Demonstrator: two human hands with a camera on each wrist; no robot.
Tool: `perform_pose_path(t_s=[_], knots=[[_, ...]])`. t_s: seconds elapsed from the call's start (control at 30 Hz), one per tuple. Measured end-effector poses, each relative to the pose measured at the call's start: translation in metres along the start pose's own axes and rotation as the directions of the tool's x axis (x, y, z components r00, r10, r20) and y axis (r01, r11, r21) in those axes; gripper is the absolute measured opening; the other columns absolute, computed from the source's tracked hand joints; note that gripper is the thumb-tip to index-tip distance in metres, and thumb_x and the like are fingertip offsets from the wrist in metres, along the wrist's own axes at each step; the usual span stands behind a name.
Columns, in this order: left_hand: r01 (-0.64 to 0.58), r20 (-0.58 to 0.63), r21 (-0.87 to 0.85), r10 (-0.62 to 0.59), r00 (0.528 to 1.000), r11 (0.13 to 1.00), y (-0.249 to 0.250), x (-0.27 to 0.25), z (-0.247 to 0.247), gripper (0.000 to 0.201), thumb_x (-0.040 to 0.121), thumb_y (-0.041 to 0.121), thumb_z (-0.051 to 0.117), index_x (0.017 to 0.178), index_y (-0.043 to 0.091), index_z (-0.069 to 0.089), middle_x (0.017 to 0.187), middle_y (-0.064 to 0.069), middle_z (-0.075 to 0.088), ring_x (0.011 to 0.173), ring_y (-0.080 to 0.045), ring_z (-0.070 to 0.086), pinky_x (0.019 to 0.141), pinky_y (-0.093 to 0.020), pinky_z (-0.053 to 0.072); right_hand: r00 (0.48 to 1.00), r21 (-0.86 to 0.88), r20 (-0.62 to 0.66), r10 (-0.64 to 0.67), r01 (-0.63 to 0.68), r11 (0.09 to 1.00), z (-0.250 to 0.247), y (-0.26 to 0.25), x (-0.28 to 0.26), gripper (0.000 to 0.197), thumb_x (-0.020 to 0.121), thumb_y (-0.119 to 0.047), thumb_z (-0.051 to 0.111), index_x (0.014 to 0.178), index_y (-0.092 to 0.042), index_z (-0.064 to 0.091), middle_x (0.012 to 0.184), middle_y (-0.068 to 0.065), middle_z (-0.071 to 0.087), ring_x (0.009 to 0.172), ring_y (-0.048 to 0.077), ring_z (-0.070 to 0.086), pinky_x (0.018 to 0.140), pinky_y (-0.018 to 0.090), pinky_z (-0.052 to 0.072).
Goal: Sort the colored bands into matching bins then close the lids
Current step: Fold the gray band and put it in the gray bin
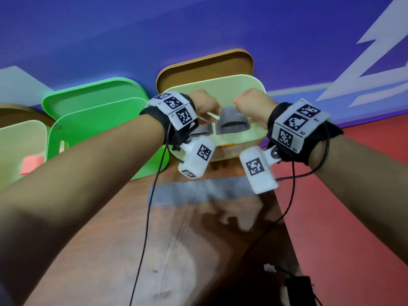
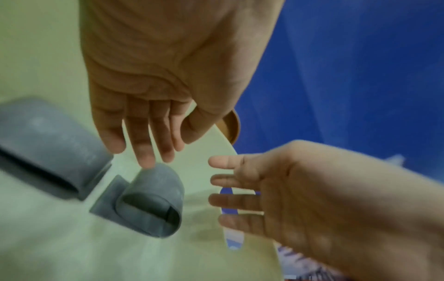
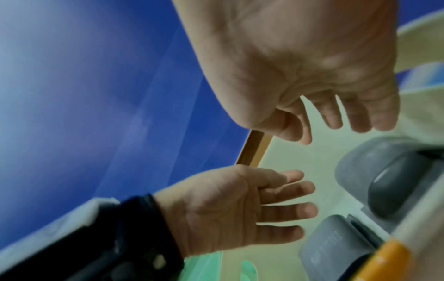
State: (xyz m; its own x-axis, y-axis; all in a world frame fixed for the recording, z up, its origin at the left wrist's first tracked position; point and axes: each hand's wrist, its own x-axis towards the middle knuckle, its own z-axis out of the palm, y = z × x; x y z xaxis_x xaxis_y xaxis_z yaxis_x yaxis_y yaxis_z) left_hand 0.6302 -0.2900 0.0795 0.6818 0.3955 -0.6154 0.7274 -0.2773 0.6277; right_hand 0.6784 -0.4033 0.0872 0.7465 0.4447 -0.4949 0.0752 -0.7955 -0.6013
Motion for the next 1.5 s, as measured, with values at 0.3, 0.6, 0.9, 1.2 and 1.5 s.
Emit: perform_pose_path(t_s=[0.3, 0.6, 0.9, 1.2, 1.5], knots=[[-0.417, -0.212, 0.462, 0.554, 0.805, 0.783, -0.032, -0.084, -0.006, 0.022, 0.090, 0.005, 0.047, 0.102, 0.008, 0.064, 0.091, 0.002, 0.058, 0.080, -0.010, 0.048, 0.064, -0.014, 0.030, 0.844, -0.214, -0.248, -0.476, 0.432, 0.876, 0.022, 0.025, -0.071, 0.030, 0.086, 0.000, 0.039, 0.100, -0.007, 0.064, 0.116, 0.013, 0.054, 0.108, 0.027, 0.047, 0.084, 0.025, 0.034], [-0.520, -0.061, 0.742, 0.814, 0.577, 0.424, -0.152, -0.128, 0.011, 0.019, 0.086, 0.019, 0.043, 0.094, 0.009, 0.056, 0.086, -0.012, 0.060, 0.080, -0.029, 0.055, 0.057, -0.033, 0.044, 0.471, -0.752, 0.374, -0.799, 0.659, 0.036, 0.085, 0.082, -0.094, 0.018, 0.068, -0.009, 0.053, 0.084, -0.013, 0.060, 0.086, 0.006, 0.059, 0.080, 0.027, 0.059, 0.067, 0.033, 0.044], [-0.160, -0.087, 0.775, 0.354, 0.931, 0.611, -0.238, -0.109, 0.026, 0.055, 0.090, 0.032, 0.054, 0.136, 0.007, 0.039, 0.140, -0.012, 0.040, 0.127, -0.030, 0.037, 0.098, -0.043, 0.036, 0.846, -0.701, 0.368, -0.387, 0.525, 0.483, 0.117, 0.123, -0.071, 0.064, 0.094, -0.031, 0.049, 0.146, -0.009, 0.019, 0.150, 0.009, 0.024, 0.134, 0.028, 0.026, 0.109, 0.040, 0.027], [0.014, -0.319, 0.564, 0.203, 0.926, 0.826, -0.256, -0.100, 0.041, 0.056, 0.087, 0.024, 0.061, 0.136, 0.006, 0.038, 0.135, -0.016, 0.041, 0.126, -0.032, 0.033, 0.100, -0.047, 0.038, 0.850, -0.621, 0.232, -0.474, 0.504, 0.600, 0.127, 0.140, -0.073, 0.062, 0.090, -0.021, 0.056, 0.144, -0.006, 0.029, 0.140, 0.012, 0.035, 0.127, 0.030, 0.033, 0.105, 0.039, 0.029], [-0.088, -0.459, 0.325, 0.239, 0.856, 0.941, -0.260, -0.109, 0.050, 0.051, 0.077, -0.002, 0.067, 0.125, 0.000, 0.047, 0.125, -0.022, 0.040, 0.113, -0.037, 0.047, 0.097, -0.038, 0.038, 0.844, -0.531, 0.147, -0.517, 0.508, 0.678, 0.132, 0.143, -0.076, 0.048, 0.085, -0.011, 0.061, 0.130, -0.006, 0.044, 0.134, 0.012, 0.041, 0.123, 0.030, 0.037, 0.102, 0.038, 0.033]])
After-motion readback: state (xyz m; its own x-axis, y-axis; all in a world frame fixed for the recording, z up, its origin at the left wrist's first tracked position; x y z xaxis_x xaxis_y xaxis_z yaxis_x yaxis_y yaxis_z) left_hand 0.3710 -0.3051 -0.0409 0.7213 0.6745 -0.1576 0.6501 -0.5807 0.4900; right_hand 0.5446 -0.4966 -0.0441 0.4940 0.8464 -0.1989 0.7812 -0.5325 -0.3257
